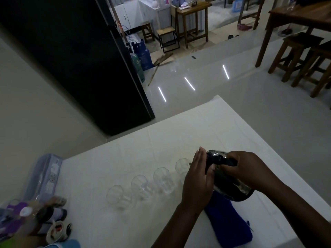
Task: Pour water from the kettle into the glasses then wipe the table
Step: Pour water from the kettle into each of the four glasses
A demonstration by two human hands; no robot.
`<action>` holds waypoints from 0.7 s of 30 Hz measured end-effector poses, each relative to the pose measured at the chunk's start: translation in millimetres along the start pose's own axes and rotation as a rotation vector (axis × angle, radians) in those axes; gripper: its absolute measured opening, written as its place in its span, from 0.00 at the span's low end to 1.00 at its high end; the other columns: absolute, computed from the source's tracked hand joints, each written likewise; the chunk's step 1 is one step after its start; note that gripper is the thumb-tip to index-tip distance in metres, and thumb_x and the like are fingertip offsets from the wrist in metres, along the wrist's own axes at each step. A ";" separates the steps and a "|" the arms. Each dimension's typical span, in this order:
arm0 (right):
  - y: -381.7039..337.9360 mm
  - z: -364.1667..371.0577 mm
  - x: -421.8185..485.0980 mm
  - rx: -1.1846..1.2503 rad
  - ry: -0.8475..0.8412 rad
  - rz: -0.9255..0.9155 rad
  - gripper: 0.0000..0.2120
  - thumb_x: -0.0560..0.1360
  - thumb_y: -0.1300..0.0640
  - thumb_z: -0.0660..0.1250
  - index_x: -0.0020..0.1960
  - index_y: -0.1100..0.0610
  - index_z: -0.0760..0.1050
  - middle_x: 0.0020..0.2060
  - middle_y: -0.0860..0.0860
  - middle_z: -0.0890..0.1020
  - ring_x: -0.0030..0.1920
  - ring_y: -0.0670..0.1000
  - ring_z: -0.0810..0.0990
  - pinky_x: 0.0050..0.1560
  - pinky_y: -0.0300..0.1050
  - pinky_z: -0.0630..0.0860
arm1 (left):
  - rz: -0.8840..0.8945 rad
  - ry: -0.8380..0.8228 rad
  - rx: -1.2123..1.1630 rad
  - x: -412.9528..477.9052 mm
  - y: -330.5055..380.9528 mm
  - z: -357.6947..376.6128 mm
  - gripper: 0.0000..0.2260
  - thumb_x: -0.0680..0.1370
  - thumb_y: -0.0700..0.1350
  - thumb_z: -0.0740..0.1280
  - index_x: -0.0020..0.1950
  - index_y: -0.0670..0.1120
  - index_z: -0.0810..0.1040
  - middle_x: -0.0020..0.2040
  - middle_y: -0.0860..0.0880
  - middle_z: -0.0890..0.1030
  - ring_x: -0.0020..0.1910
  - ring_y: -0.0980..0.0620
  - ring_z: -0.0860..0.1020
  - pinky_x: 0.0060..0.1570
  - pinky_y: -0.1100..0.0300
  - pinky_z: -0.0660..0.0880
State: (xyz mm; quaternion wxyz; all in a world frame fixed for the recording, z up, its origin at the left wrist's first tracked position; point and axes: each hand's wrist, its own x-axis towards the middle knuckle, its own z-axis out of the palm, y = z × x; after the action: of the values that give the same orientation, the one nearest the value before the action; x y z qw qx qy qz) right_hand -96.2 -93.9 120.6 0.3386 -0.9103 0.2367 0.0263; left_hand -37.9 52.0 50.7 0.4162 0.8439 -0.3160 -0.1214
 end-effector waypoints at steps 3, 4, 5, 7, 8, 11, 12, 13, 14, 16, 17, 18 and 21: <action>-0.6 -1.0 -0.8 0.000 0.008 0.003 0.06 0.69 0.48 0.68 0.41 0.50 0.78 0.34 0.47 0.81 0.35 0.45 0.77 0.34 0.41 0.72 | 0.003 0.009 -0.003 0.0 1.3 -1.2 0.28 0.79 0.61 0.46 0.77 0.52 0.51 0.77 0.57 0.54 0.74 0.65 0.49 0.71 0.66 0.52; -1.0 -0.8 -1.2 -0.001 0.008 0.003 0.07 0.69 0.48 0.68 0.41 0.50 0.78 0.34 0.47 0.81 0.35 0.45 0.77 0.34 0.40 0.72 | 0.005 0.011 -0.007 0.0 1.8 -1.7 0.28 0.80 0.61 0.47 0.77 0.52 0.52 0.77 0.57 0.54 0.74 0.65 0.49 0.71 0.65 0.52; -1.8 -0.9 -1.7 -0.003 0.006 0.002 0.06 0.69 0.48 0.68 0.42 0.50 0.78 0.34 0.47 0.81 0.35 0.45 0.77 0.33 0.39 0.71 | 0.007 0.012 -0.011 -0.1 2.0 -2.1 0.27 0.80 0.61 0.47 0.77 0.52 0.52 0.77 0.57 0.54 0.74 0.65 0.49 0.71 0.65 0.52; -3.3 -1.4 -2.7 -0.005 0.006 0.001 0.06 0.69 0.48 0.68 0.42 0.50 0.78 0.34 0.47 0.81 0.35 0.44 0.77 0.31 0.37 0.68 | 0.007 0.009 -0.016 -0.1 2.1 -2.0 0.27 0.80 0.60 0.48 0.77 0.52 0.52 0.77 0.57 0.54 0.74 0.65 0.49 0.71 0.65 0.52; -3.9 -1.7 -3.1 -0.005 0.006 0.000 0.06 0.69 0.48 0.68 0.42 0.49 0.77 0.35 0.47 0.81 0.35 0.43 0.76 0.31 0.37 0.67 | 0.004 0.007 -0.016 -0.3 2.0 -1.8 0.26 0.80 0.59 0.48 0.77 0.52 0.51 0.77 0.57 0.54 0.74 0.65 0.49 0.71 0.65 0.52; -6.3 -3.3 -4.2 -0.012 0.007 -0.004 0.05 0.70 0.48 0.68 0.40 0.49 0.76 0.33 0.46 0.80 0.34 0.43 0.76 0.30 0.37 0.66 | 0.005 0.009 -0.017 -0.4 2.2 -2.3 0.26 0.80 0.59 0.48 0.77 0.52 0.51 0.77 0.57 0.54 0.74 0.66 0.48 0.71 0.65 0.52; -7.0 -3.6 -4.5 -0.015 0.006 -0.005 0.05 0.70 0.48 0.68 0.39 0.49 0.76 0.32 0.45 0.79 0.34 0.43 0.76 0.30 0.37 0.65 | 0.008 0.010 -0.022 -0.4 2.5 -2.8 0.26 0.80 0.59 0.48 0.77 0.52 0.52 0.77 0.57 0.54 0.74 0.66 0.48 0.71 0.65 0.52; -7.8 -4.0 -4.8 -0.016 0.002 -0.005 0.05 0.70 0.48 0.68 0.38 0.48 0.75 0.31 0.44 0.78 0.34 0.43 0.76 0.30 0.37 0.65 | 0.010 0.009 -0.027 -0.4 2.7 -3.4 0.27 0.80 0.59 0.48 0.77 0.52 0.52 0.77 0.57 0.54 0.74 0.66 0.48 0.71 0.66 0.51; -8.3 -4.0 -4.8 -0.013 -0.003 -0.002 0.05 0.70 0.48 0.68 0.38 0.47 0.74 0.31 0.44 0.78 0.33 0.43 0.76 0.30 0.37 0.65 | 0.012 0.008 -0.032 -0.6 2.9 -4.1 0.27 0.80 0.59 0.48 0.77 0.51 0.52 0.77 0.57 0.54 0.74 0.66 0.49 0.71 0.66 0.52; -9.5 -4.1 -5.2 -0.008 -0.008 0.004 0.05 0.70 0.48 0.68 0.37 0.47 0.74 0.31 0.43 0.77 0.34 0.43 0.75 0.30 0.36 0.65 | 0.012 0.008 -0.036 -0.4 2.4 -5.2 0.27 0.80 0.59 0.48 0.77 0.51 0.52 0.77 0.57 0.54 0.74 0.66 0.49 0.72 0.65 0.52; -10.0 -3.9 -5.5 -0.007 -0.008 0.005 0.05 0.70 0.48 0.68 0.38 0.47 0.74 0.31 0.43 0.77 0.34 0.43 0.75 0.31 0.36 0.65 | 0.012 0.009 -0.034 -0.6 2.0 -5.6 0.27 0.80 0.59 0.48 0.77 0.52 0.52 0.77 0.57 0.54 0.74 0.66 0.49 0.72 0.64 0.52; -10.3 -3.5 -5.7 -0.007 -0.008 0.006 0.04 0.70 0.48 0.68 0.39 0.48 0.75 0.32 0.43 0.77 0.34 0.43 0.75 0.31 0.36 0.65 | 0.012 0.009 -0.032 -1.0 1.5 -5.6 0.27 0.80 0.59 0.48 0.77 0.52 0.52 0.77 0.57 0.54 0.74 0.66 0.49 0.72 0.64 0.52; -11.2 -2.6 -6.1 -0.010 -0.009 0.007 0.05 0.70 0.48 0.68 0.42 0.49 0.77 0.33 0.45 0.79 0.35 0.43 0.76 0.31 0.37 0.66 | 0.014 0.010 -0.030 -2.4 0.6 -5.6 0.27 0.80 0.60 0.48 0.77 0.52 0.52 0.77 0.57 0.54 0.74 0.65 0.49 0.72 0.63 0.53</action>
State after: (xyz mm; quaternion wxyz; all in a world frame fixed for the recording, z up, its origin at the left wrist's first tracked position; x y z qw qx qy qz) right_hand -96.9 -85.6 130.7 0.3347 -0.9111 0.2382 0.0326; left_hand -37.4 56.8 54.5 0.4314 0.8359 -0.3179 -0.1190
